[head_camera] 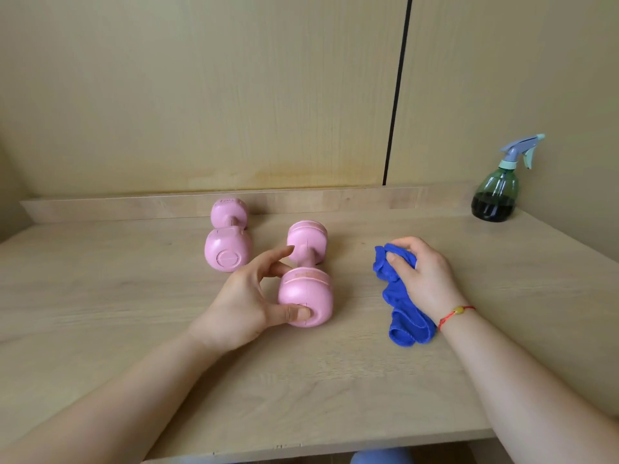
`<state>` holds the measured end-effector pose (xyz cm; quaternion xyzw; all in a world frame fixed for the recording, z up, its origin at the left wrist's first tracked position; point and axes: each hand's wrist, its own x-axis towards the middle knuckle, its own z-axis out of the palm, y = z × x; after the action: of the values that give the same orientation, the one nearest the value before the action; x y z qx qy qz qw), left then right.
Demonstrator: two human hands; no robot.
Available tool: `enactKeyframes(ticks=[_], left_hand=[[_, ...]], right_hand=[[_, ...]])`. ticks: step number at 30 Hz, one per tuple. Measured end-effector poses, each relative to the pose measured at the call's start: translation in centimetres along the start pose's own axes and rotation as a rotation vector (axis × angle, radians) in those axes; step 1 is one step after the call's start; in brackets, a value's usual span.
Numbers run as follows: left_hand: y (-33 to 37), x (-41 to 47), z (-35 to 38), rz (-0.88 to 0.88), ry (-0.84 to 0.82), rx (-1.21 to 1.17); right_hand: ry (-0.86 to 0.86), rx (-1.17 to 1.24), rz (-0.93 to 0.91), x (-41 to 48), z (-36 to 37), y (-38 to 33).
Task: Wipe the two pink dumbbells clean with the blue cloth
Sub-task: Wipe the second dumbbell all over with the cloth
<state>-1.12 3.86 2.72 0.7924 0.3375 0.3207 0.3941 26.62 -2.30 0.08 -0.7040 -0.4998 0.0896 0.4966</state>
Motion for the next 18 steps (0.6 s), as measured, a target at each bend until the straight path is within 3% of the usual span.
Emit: enactKeyframes(ticks=[6, 10, 12, 18], left_hand=[[-0.9, -0.4, -1.1, 0.008, 0.004, -0.030], [-1.9, 0.0, -2.0, 0.018, -0.020, -0.039], [-2.2, 0.2, -2.3, 0.025, -0.042, -0.045], [-2.4, 0.5, -2.3, 0.028, -0.071, -0.122]], right_hand=[[-0.102, -0.057, -0.141, -1.1, 2.1, -2.0], [0.061, -0.116, -0.325, -1.5, 2.6, -3.9], [0.076, 0.020, -0.253, -1.8, 3.2, -5.1], [-0.156, 0.730, 0.243, -1.7, 4.3, -8.0]])
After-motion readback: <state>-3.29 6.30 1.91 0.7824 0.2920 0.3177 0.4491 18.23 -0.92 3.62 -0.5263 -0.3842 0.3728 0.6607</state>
